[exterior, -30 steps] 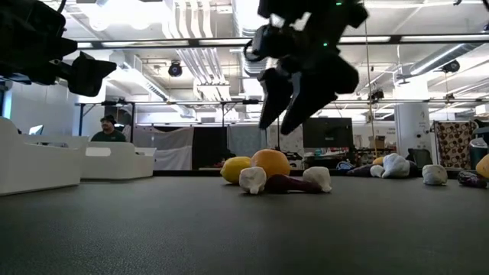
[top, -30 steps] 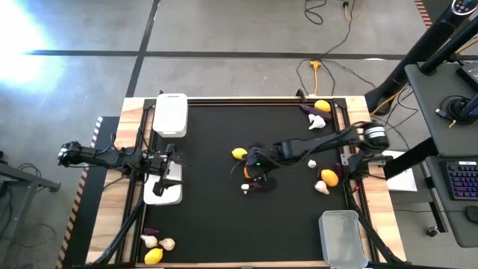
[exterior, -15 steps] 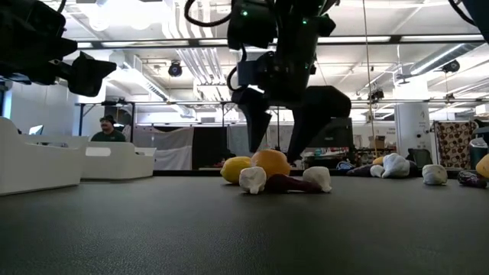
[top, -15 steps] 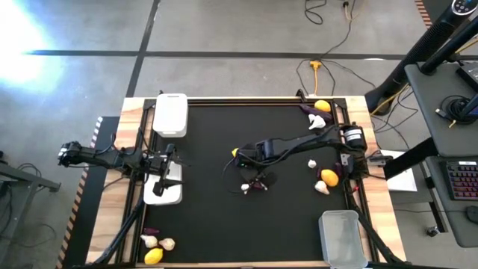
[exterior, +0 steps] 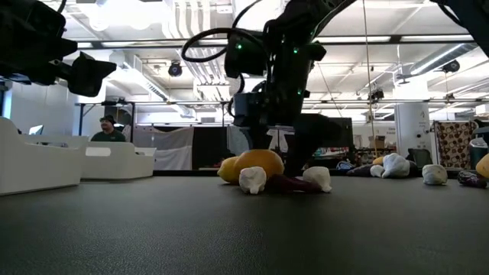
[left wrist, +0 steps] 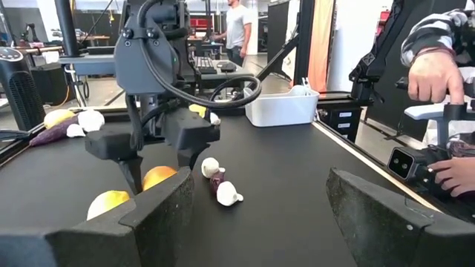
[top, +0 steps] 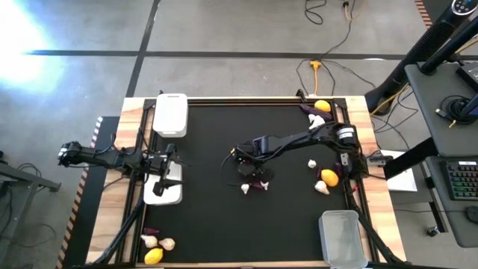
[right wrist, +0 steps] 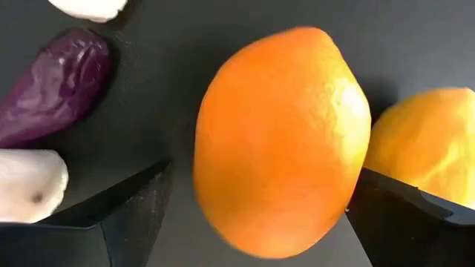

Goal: Sort produce into baskets
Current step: Put the lemon into the gray bin

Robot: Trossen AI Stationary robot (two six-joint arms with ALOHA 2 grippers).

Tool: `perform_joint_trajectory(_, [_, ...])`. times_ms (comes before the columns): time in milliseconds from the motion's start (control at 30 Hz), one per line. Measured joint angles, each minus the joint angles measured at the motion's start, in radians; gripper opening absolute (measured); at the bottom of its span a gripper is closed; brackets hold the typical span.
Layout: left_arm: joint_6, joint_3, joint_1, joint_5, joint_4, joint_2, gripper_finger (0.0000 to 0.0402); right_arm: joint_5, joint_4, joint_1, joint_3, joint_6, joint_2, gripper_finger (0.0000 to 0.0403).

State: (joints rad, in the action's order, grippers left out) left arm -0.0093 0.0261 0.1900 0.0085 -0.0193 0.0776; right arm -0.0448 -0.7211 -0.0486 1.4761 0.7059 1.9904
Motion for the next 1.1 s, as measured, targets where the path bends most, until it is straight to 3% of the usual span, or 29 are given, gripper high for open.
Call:
perform_joint_trajectory(200, [0.0, 0.0, 0.0, 0.0, -0.003, 0.0, 0.0288, 0.004, 0.003, 0.0, 0.0, -0.07, -0.002, 0.0326])
perform_joint_trajectory(600, [0.0, 0.0, 0.0, 0.0, -0.003, 0.0, 0.0288, 0.055, 0.005, 0.0, 0.002, -0.395, -0.017, 0.0286])
perform_joint_trajectory(900, [0.0, 0.0, 0.0, 0.0, -0.003, 0.0, 0.0288, 0.098, 0.036, 0.0, -0.009, -0.409, -0.016, 0.0291])
perform_joint_trajectory(1100, [0.0, 0.0, 0.0, 0.0, -0.003, 0.0, 0.0288, 0.098, 0.059, 0.0, -0.012, -0.419, -0.015, 0.0262])
